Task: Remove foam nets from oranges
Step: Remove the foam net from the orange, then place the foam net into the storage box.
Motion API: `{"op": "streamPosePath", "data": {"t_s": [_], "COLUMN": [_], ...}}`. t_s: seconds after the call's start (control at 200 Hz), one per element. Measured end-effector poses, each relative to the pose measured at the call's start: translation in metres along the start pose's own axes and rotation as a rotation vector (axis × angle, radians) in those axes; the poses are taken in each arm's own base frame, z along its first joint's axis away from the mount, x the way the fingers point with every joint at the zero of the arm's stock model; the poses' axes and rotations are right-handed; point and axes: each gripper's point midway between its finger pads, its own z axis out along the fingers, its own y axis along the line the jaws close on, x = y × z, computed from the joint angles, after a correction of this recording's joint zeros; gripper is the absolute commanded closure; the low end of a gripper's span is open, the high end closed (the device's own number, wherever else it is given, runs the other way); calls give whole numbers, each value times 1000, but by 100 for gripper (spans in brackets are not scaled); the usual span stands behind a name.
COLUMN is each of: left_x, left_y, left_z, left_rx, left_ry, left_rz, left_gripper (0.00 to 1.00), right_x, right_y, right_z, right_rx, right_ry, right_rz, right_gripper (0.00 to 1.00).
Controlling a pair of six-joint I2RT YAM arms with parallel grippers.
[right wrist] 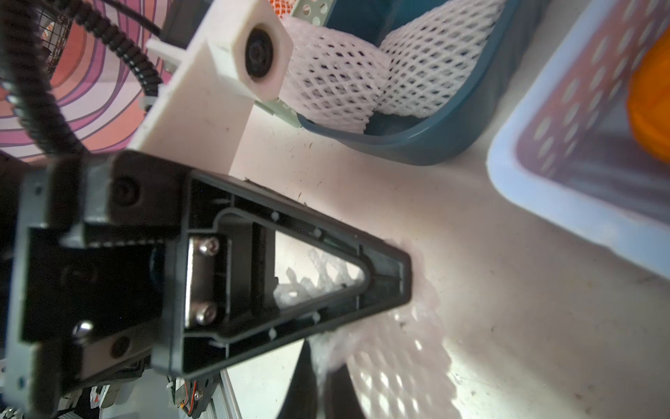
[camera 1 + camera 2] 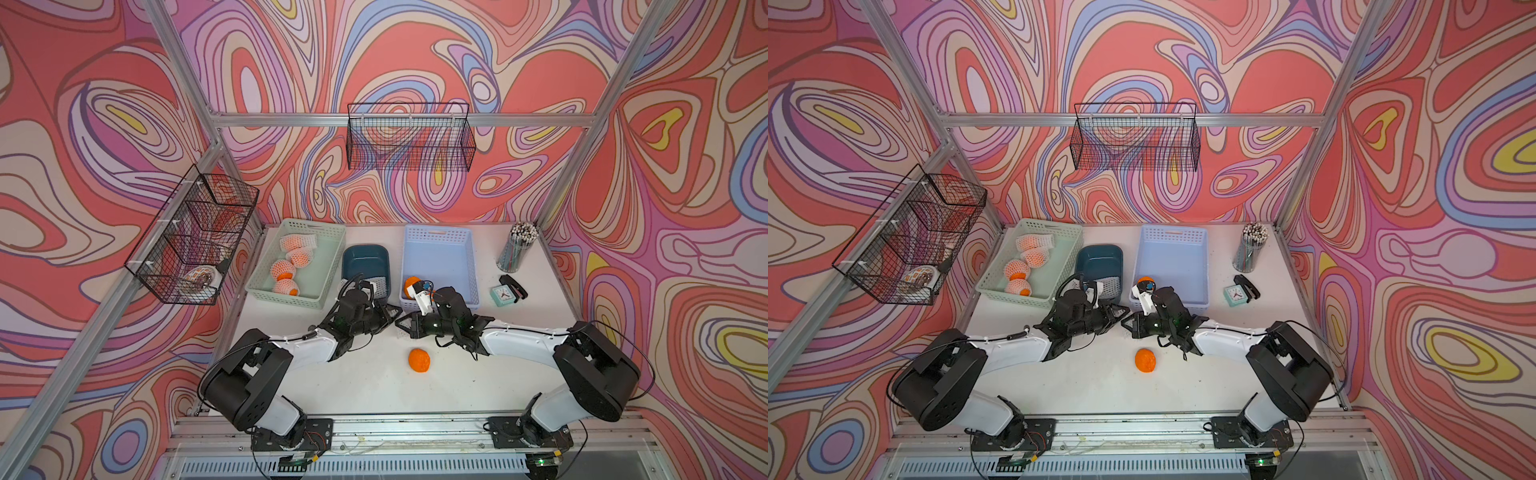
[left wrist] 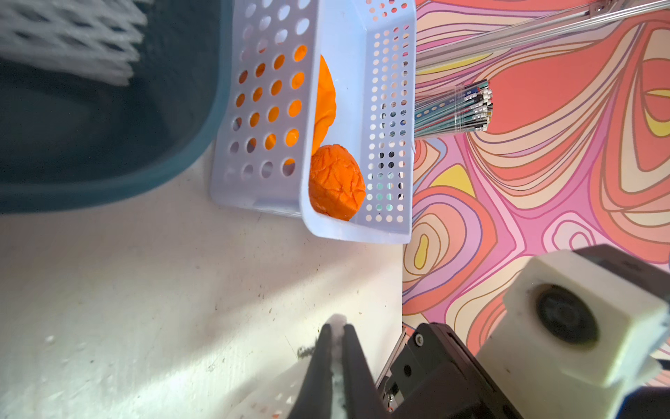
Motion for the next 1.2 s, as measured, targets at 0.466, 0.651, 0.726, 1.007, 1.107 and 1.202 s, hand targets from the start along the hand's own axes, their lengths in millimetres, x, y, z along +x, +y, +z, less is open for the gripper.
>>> {"op": "streamPosePath", "data": {"t_s": [0.466,0.651,0.726,1.007,1.107,1.202], "left_x": [-7,-5,-4,-8,-14,-23], "left_y": [-3,-2,-3,-22,-31,-36], "left_z": [0,-1,-4,-22,-30,-39], "left_rx": [-36,-42,-47,-89,-115,-148], "left_ry": [-8,6,11,30,31,27], "left_rz": [22,22,25,78,111,133], "left_gripper": [100,100,100,100,100,100], "right_x": [-7,-3,-2,-13,-21,-26], "right_y": [-2,-7,-7,8,18,28], "right_z": [4,3,3,-15,-29,-41], "right_rx": [42,78,86,110,111,108], "right_ry": [12,40,54,70,56,44], "right_rz": [3,11,11,-10,-30,-47], "right_gripper": [71,56,52,26,21,20]}}
